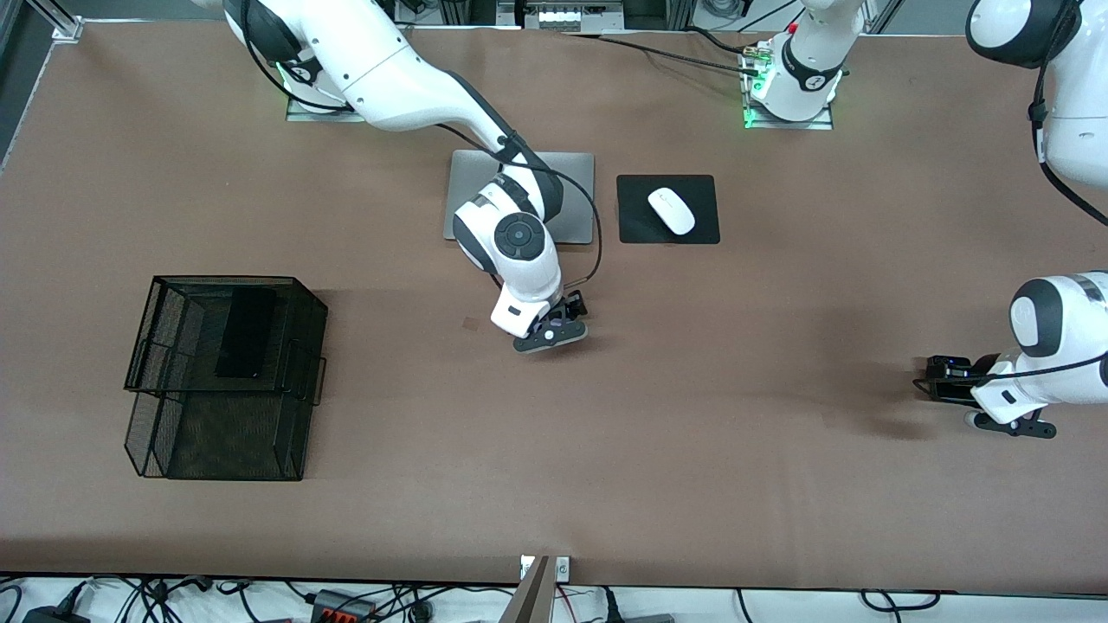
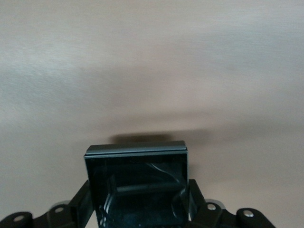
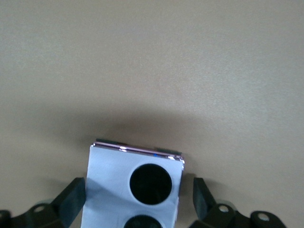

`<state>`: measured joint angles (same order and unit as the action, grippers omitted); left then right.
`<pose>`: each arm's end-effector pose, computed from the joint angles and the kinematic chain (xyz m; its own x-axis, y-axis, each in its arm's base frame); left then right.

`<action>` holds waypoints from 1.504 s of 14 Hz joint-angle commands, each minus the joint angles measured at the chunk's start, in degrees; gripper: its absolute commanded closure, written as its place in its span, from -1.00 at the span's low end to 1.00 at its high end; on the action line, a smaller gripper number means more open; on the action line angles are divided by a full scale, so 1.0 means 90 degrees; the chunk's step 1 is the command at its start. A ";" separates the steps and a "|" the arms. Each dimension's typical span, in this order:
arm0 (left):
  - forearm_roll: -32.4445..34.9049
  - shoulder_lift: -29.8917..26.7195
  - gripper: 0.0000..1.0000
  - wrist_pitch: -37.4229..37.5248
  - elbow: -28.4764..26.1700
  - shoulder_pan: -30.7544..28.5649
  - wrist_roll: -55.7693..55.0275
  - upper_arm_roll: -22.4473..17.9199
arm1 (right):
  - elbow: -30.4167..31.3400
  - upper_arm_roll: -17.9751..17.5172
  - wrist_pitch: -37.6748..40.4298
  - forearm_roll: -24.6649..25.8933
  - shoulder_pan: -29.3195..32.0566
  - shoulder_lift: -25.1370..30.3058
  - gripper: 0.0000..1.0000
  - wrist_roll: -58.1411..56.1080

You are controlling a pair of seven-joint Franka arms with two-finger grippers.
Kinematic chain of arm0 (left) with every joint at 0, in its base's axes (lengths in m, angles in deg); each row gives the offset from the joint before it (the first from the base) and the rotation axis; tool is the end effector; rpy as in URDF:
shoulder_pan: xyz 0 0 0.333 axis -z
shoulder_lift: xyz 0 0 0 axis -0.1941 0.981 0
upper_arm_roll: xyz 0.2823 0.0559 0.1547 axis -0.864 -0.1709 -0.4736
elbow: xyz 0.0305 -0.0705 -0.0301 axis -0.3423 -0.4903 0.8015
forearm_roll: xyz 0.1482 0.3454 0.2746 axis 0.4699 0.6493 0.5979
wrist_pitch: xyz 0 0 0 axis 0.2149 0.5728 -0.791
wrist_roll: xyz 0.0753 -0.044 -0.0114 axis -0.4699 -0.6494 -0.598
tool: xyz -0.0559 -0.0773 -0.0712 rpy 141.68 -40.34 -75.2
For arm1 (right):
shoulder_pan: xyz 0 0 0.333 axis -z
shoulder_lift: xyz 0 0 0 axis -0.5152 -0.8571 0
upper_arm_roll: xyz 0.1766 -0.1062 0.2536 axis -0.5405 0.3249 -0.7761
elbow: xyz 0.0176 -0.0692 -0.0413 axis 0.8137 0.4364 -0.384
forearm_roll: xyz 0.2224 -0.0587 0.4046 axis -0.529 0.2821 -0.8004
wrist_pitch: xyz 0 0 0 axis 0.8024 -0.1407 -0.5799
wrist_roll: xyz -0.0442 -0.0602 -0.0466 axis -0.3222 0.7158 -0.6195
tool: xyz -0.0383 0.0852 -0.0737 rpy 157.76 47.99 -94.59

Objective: Place phones with both arms
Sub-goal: 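Carry the flip phone into the basket while the left gripper moves the square phone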

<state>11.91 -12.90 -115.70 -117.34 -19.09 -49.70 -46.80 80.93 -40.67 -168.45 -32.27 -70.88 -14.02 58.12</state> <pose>0.7423 0.2149 0.1469 0.9718 -0.1364 -0.1925 -0.1390 -0.9903 0.0003 0.6006 0.5482 0.1182 0.9624 0.2460 0.1151 0.2545 -0.9648 -0.0666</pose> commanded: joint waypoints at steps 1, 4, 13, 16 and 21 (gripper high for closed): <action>-0.0125 -0.0649 0.51 0.0940 -0.0090 -0.0034 0.0008 0.0537 | -0.0145 0.0029 -0.0097 0.0043 -0.0063 -0.0144 -1.00 0.0180; -0.0125 -0.0855 0.53 0.1487 -0.0051 0.0005 -0.0809 0.1337 | -0.0145 0.0038 -0.0087 0.0033 -0.0063 -0.0173 -1.00 0.0190; -0.0134 -0.0836 0.56 0.1753 -0.0041 0.0951 -0.3184 0.2277 | -0.0272 0.0029 -0.0038 0.0198 -0.0063 -0.0193 -0.88 0.0414; -0.0134 -0.0816 0.57 0.1743 -0.0041 0.1050 -0.3353 0.2277 | -0.0272 0.0029 -0.0038 0.0345 -0.0082 -0.0261 -0.87 0.0424; -0.0193 -0.0787 0.57 0.1724 -0.0041 0.1098 -0.3343 0.2277 | -0.0331 0.0048 0.0701 0.0297 0.0005 0.0167 0.55 0.0414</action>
<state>11.37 -19.77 -100.60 -117.86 -9.30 -79.78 -26.59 78.36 -40.43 -166.06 -30.16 -71.09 -14.88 60.68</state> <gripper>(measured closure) 0.194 0.141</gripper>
